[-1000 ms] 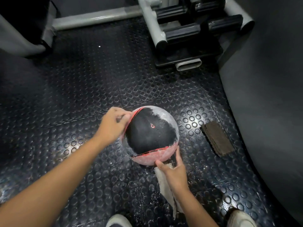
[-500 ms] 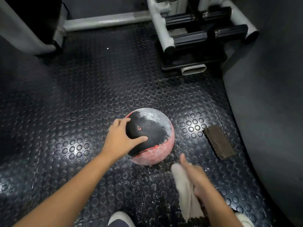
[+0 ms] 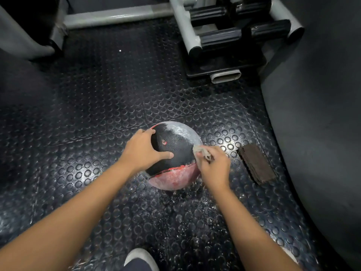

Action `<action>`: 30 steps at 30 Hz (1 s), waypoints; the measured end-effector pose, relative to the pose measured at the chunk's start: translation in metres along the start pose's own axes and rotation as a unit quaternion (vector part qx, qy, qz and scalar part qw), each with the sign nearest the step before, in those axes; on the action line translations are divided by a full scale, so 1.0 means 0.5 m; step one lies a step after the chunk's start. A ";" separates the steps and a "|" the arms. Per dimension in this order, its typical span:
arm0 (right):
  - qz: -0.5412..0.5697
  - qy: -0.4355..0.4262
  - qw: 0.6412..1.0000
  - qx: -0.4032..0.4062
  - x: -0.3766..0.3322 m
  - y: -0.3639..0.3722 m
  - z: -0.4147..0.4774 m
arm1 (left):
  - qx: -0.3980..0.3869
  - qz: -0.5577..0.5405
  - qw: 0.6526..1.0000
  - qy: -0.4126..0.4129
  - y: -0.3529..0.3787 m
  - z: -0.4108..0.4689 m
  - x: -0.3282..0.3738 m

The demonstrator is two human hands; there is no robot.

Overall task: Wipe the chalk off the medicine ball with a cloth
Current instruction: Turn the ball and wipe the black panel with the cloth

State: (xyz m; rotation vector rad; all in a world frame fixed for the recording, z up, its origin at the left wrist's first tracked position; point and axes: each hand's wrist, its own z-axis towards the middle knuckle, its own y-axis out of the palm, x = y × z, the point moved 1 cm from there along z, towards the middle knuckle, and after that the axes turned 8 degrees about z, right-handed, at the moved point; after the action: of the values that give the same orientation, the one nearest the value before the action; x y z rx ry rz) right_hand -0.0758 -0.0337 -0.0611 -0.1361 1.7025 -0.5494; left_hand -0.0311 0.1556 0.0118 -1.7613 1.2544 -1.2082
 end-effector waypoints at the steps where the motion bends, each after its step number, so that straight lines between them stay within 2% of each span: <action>1: -0.009 0.011 1.000 0.018 0.002 0.004 0.018 | -0.004 -0.003 1.000 0.000 -0.003 0.002 0.000; 5: -0.002 0.030 0.997 0.064 -0.029 0.019 0.040 | -0.015 -0.007 1.000 -0.002 -0.010 0.015 0.007; 10: 0.005 0.002 1.000 0.028 -0.038 0.031 -0.041 | -0.021 -0.010 1.000 -0.004 -0.012 0.027 0.005; 13: -0.020 0.041 0.997 0.061 -0.034 0.021 0.024 | -0.020 -0.004 1.000 0.003 -0.009 0.021 0.011; 15: 0.010 0.089 0.992 0.084 -0.046 0.012 0.060 | -0.016 -0.009 1.000 0.003 -0.010 0.021 0.015; 17: 0.042 0.099 0.993 0.058 -0.059 0.021 0.044 | -0.013 -0.020 1.000 -0.005 -0.013 0.027 0.011; 21: 0.028 0.033 0.999 -0.010 -0.070 0.043 -0.038 | -0.021 -0.026 0.999 -0.024 -0.014 0.035 -0.001; 23: 0.009 0.058 0.998 0.011 -0.070 0.038 -0.005 | -0.021 -0.024 0.999 -0.020 -0.013 0.033 0.000; 27: 0.065 0.128 0.985 0.092 -0.072 0.013 0.080 | -0.027 -0.014 0.999 -0.012 -0.014 0.032 0.006; 30: 0.071 0.132 0.987 0.054 -0.072 0.029 0.032 | -0.022 -0.012 1.000 -0.009 -0.017 0.034 0.002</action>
State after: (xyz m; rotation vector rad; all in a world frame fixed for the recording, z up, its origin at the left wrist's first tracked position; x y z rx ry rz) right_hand -0.0497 -0.0114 -0.0368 0.1405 1.9163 -0.5704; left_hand -0.0122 0.1574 0.0135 -1.8212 1.2618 -1.1839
